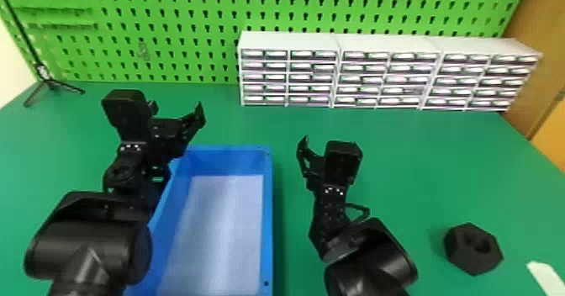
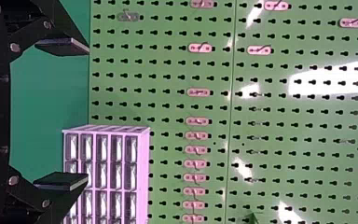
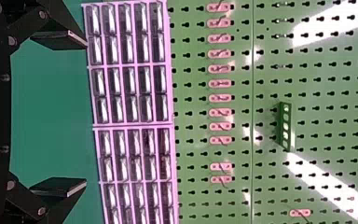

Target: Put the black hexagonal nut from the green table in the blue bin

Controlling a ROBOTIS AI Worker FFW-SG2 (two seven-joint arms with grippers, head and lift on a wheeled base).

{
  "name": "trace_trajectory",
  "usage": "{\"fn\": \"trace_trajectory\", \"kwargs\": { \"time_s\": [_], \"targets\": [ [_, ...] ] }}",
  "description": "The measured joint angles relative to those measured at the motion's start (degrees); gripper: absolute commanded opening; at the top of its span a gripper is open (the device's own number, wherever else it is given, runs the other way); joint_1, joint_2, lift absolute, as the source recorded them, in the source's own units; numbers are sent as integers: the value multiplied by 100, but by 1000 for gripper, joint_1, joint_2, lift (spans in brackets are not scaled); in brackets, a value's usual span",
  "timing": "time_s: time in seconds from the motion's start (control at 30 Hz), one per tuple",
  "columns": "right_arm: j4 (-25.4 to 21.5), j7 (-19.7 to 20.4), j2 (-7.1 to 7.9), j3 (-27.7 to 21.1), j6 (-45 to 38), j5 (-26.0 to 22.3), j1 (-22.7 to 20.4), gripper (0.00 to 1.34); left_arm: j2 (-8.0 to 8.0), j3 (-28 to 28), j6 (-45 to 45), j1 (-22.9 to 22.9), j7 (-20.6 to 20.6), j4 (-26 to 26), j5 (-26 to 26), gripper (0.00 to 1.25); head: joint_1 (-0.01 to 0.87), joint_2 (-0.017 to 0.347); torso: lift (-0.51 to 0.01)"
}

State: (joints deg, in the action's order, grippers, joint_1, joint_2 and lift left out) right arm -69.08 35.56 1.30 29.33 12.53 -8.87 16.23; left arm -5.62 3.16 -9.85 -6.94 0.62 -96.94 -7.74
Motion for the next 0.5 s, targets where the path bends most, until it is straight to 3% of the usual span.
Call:
{"fn": "trace_trajectory", "kwargs": {
  "time_s": [0.27,0.5],
  "targets": [
    [53,-429,12,-89,-127,32,9,1086,0,0,0,0,0,0,-8,942,686,28,-96],
    [103,-567,-9,-183,-184,56,-5,1085,0,-3,0,0,0,0,-14,942,686,28,-96]
  ]
}}
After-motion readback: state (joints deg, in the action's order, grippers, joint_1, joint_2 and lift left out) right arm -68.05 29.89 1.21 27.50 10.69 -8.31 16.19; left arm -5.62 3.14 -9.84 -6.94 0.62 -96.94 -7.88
